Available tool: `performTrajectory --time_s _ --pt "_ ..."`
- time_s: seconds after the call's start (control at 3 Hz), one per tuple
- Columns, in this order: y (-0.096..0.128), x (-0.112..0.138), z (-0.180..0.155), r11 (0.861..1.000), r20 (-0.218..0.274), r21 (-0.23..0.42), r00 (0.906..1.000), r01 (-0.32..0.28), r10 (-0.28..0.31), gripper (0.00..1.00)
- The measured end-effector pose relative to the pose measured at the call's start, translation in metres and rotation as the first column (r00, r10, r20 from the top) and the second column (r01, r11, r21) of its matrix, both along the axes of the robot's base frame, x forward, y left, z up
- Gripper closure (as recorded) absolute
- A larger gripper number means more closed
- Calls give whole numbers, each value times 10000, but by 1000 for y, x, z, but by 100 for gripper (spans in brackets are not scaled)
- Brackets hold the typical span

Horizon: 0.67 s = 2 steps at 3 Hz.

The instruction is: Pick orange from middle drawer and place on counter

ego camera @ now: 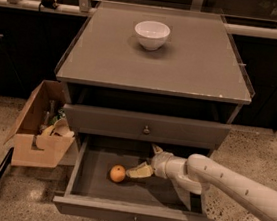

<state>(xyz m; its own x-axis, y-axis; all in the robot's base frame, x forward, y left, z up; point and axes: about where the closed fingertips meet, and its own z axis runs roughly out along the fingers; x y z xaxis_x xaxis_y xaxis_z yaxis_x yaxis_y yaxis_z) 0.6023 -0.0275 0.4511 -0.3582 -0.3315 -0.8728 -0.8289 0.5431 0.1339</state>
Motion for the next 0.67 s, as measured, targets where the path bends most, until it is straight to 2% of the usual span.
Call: performTrajectory --time_s 0.33,0.67 --pt "8 -4 -10 9998 -217 176 9998 21 -17 0" --pt "13 -7 -28 9983 -410 448 9985 381 -363 0"
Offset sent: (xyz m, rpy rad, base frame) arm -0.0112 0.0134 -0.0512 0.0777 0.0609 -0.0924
